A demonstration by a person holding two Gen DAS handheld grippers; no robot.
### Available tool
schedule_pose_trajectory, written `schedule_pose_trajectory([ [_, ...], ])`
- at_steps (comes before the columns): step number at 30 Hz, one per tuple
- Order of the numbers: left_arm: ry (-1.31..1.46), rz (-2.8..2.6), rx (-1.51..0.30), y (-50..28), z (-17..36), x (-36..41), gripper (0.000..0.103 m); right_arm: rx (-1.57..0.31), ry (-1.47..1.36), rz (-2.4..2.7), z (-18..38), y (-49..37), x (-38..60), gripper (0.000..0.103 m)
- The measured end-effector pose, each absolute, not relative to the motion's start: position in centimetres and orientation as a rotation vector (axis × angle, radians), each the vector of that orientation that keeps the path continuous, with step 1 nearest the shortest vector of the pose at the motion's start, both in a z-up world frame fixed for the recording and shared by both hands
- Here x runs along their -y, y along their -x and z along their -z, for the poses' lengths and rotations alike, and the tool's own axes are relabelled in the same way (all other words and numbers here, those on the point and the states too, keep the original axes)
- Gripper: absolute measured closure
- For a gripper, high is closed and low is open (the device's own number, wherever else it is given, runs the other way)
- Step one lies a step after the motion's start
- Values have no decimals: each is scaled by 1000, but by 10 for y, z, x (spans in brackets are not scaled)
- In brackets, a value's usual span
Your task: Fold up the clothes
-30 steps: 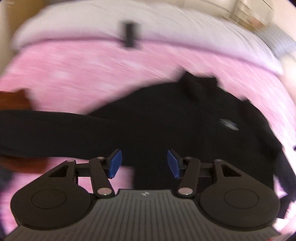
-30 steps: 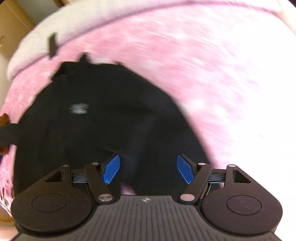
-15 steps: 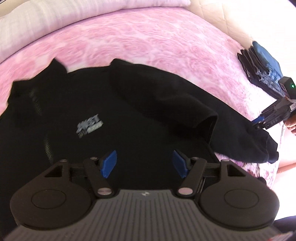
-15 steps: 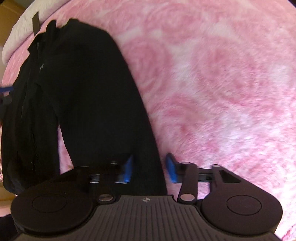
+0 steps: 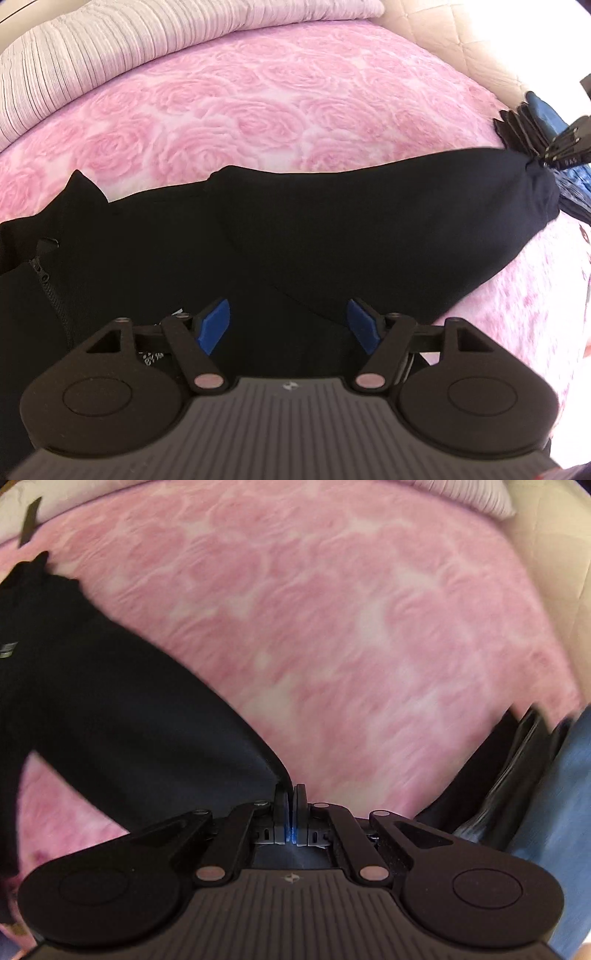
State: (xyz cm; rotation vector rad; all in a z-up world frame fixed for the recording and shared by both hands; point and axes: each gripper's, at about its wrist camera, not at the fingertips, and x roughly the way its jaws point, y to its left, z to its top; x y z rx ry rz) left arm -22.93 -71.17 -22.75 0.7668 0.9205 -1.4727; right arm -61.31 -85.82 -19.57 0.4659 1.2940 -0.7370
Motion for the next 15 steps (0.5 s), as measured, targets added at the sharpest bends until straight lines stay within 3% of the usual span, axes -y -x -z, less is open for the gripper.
schedule_pose_trajectory([
  [8, -737, 1397, -913, 196, 223, 707, 33, -1412, -196, 709, 206, 572, 877, 103],
  [15, -709, 1350, -953, 169, 229, 684, 32, -1513, -424, 758, 251, 571, 902, 103],
])
